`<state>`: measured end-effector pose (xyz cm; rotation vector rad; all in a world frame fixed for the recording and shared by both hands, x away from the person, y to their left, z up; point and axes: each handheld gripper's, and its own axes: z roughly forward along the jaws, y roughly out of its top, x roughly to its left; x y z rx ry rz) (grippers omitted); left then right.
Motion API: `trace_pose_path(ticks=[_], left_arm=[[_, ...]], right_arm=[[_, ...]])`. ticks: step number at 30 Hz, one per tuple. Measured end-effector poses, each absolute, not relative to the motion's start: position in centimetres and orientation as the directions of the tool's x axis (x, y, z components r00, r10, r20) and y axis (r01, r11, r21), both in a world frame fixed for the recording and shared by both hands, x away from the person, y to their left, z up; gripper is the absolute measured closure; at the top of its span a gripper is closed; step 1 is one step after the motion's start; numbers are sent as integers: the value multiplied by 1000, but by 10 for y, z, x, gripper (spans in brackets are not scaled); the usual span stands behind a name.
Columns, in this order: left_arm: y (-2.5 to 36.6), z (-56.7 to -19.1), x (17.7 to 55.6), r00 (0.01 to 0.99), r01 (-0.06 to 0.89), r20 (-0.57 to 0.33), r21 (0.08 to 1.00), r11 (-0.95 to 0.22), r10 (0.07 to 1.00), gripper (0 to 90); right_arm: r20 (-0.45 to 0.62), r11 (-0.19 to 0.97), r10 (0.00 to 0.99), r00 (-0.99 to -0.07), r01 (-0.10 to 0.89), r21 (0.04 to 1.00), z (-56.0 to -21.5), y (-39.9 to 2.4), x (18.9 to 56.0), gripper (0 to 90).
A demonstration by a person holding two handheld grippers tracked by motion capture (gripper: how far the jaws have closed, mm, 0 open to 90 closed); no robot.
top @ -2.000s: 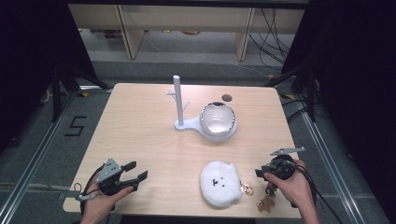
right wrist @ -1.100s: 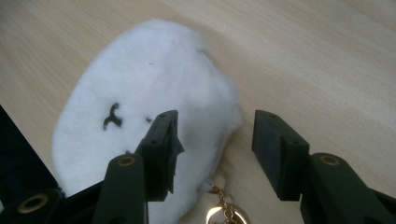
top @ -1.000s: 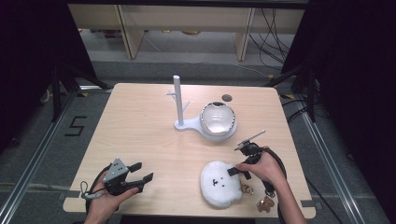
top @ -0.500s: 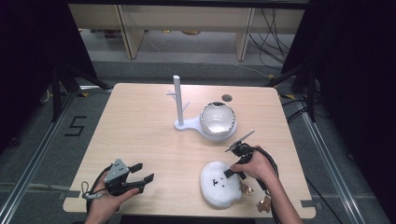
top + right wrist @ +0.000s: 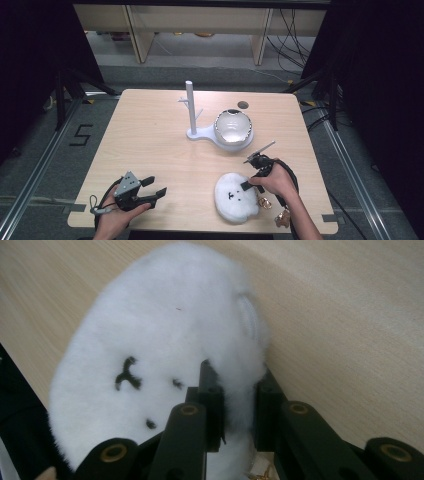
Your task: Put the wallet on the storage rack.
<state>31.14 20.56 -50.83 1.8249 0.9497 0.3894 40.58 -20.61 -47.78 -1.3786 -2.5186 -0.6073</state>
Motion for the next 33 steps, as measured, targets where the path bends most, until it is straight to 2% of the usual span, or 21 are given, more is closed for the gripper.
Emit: trace_pose_path(ticks=[1, 2, 3, 4, 6, 11, 12, 15, 17, 23, 24, 26, 27, 28, 29, 31, 33], left_arm=[[206, -508, 311, 641, 430, -148, 882, -193, 753, 348], [206, -508, 311, 641, 430, -149, 882, -192, 753, 348], [206, -508, 311, 641, 431, -148, 882, -192, 753, 348], [205, -509, 311, 642, 430, -148, 882, -193, 752, 347], [205, -509, 311, 640, 431, -154, 883, -186, 753, 348], [205, -509, 311, 644, 426, -153, 885, -186, 750, 347], [206, -509, 311, 646, 427, -153, 885, -187, 748, 348], [205, -509, 310, 640, 437, -168, 883, -174, 750, 348], [205, -509, 311, 640, 438, -171, 882, -172, 749, 348], [205, -509, 310, 646, 427, -156, 886, -183, 748, 348], [205, -509, 310, 647, 427, -156, 885, -185, 747, 348], [205, -509, 310, 647, 426, -155, 886, -185, 746, 348], [205, -509, 310, 645, 425, -156, 887, -182, 748, 348], [205, -509, 310, 645, 425, -158, 887, -180, 747, 348], [205, -509, 310, 645, 426, -158, 886, -181, 747, 348], [206, -509, 310, 645, 425, -155, 887, -182, 749, 349], [206, -509, 309, 639, 429, -153, 885, -184, 754, 349]], right_arm=[[373, 473, 750, -546, 837, 275, -476, -209, 404, 809], [406, 412, 765, -500, 864, 289, -467, -208, 396, 810], [406, 412, 765, -500, 864, 289, -467, -208, 396, 810], [379, 384, 770, -514, 846, 369, -463, -212, 393, 810], [382, 364, 775, -504, 849, 383, -459, -213, 391, 810], [375, 291, 764, -526, 799, 526, -439, -221, 381, 812], [383, 242, 780, -494, 804, 544, -429, -222, 378, 812], [378, 208, 782, -495, 779, 591, -421, -225, 378, 812], [405, 133, 771, -491, 746, 653, -413, -227, 378, 812], [430, 14, 781, -452, 701, 713, -397, -228, 380, 812], [417, -2, 783, -461, 669, 743, -394, -230, 384, 812], [441, -30, 785, -435, 683, 729, -391, -229, 383, 812], [404, -17, 796, -450, 651, 759, -390, -231, 385, 812], [444, -59, 786, -430, 662, 747, -388, -230, 385, 812], [416, -53, 795, -441, 633, 772, -387, -231, 387, 812], [450, -111, 789, -418, 624, 774, -381, -231, 389, 811], [433, -118, 793, -428, 590, 799, -379, -233, 395, 811]])
